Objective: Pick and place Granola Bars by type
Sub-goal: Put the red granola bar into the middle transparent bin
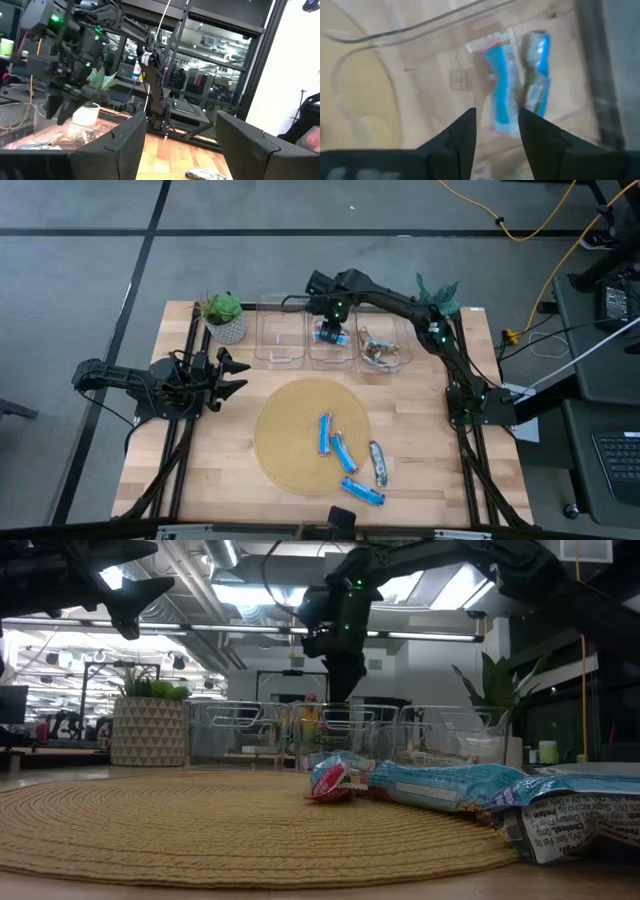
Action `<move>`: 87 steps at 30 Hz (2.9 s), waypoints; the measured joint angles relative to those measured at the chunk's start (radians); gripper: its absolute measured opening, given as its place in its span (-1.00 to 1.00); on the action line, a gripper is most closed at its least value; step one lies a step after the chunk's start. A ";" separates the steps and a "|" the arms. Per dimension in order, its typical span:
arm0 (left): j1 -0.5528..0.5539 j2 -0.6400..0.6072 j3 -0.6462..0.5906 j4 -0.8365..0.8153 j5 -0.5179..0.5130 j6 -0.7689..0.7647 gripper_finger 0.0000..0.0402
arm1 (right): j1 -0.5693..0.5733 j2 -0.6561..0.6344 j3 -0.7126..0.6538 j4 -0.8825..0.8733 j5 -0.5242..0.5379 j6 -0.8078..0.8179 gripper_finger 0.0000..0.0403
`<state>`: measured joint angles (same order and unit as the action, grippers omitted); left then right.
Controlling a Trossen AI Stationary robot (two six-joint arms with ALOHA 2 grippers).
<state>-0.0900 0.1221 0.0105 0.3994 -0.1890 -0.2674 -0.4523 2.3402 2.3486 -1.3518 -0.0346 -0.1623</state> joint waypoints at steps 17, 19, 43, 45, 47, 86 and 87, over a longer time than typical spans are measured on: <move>0.000 0.000 0.000 0.000 0.001 0.000 0.13 | 0.155 0.000 0.000 -0.044 0.136 0.105 -0.26; 0.000 0.000 0.000 0.000 0.001 0.000 0.13 | 0.160 0.000 0.000 -0.044 0.171 0.104 -0.26; 0.000 0.000 0.000 0.000 0.000 0.000 0.13 | 0.119 -0.036 -0.001 0.188 0.194 -0.109 -0.26; 0.000 0.000 0.000 0.000 0.000 0.000 0.13 | 0.117 -0.036 -0.001 0.220 0.190 -0.112 -0.26; 0.000 0.000 0.000 0.000 0.000 0.000 0.13 | 0.113 -0.036 -0.001 0.252 0.185 -0.115 -0.26; 0.000 0.000 0.000 0.000 0.000 0.000 0.13 | 0.104 -0.035 -0.001 0.322 -0.008 -0.165 -0.26; 0.000 0.000 0.000 0.000 0.000 0.000 0.13 | 0.102 -0.035 -0.001 0.322 -0.017 -0.165 -0.26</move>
<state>-0.0898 0.1219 0.0105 0.3996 -0.1890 -0.2676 -0.3506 2.3054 2.3478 -1.0294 -0.0520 -0.3277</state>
